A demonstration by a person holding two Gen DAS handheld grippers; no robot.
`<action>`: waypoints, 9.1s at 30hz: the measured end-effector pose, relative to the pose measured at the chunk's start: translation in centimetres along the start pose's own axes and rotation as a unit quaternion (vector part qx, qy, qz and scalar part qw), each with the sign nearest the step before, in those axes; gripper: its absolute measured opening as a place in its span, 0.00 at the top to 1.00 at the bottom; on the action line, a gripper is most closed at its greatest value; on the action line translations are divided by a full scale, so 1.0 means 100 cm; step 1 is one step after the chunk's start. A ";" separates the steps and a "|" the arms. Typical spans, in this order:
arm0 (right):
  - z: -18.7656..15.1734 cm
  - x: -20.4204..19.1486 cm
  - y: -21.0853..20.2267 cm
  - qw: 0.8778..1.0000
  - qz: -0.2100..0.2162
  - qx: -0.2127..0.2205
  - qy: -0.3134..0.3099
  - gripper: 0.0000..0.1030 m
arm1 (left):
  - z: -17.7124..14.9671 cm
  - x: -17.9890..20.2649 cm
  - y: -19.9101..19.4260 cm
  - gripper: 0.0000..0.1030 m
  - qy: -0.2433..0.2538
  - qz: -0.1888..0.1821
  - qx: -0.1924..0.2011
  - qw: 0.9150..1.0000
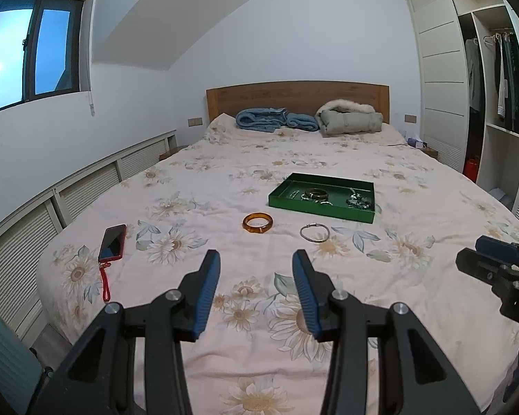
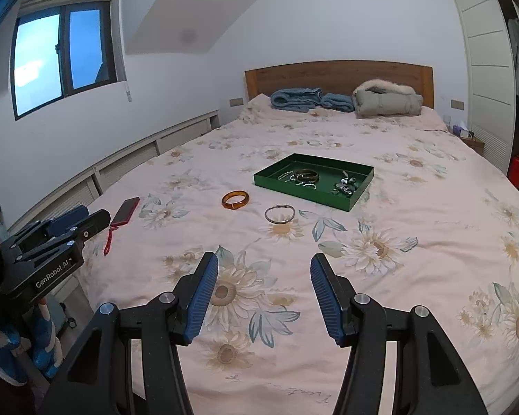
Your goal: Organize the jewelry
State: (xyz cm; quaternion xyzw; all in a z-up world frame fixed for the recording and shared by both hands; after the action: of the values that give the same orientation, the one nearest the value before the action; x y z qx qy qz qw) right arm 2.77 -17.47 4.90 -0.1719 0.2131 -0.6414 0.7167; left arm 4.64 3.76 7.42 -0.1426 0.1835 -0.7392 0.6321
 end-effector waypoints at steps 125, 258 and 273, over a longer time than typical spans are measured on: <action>-0.040 0.022 0.104 0.984 -0.140 -0.080 -0.071 0.28 | -0.073 -0.003 0.137 0.59 -0.044 -0.041 -0.139 0.988; 0.115 0.149 0.481 0.977 -0.095 -0.183 0.047 0.95 | 0.050 0.013 0.548 0.89 -0.061 -0.065 -0.235 0.968; 0.134 0.147 0.422 0.985 -0.098 -0.138 0.021 0.75 | 0.089 0.016 0.485 0.64 -0.050 -0.092 -0.173 0.979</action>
State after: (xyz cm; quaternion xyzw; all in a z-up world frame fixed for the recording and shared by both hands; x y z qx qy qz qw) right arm 46.80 -27.45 -6.87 -0.2753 0.2965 -0.6765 0.6153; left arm 51.16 -5.06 -6.60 -0.3032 0.2627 -0.7434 0.5352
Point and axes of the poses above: each gripper's, at about its wrist camera, not at the fingertips, and y roughly the way its jaws point, x to its right, z to its top, the point moved 9 cm from there along y, roughly the way its jaws point, and after that the axes turned 8 degrees about -z, right-handed, at the moved point
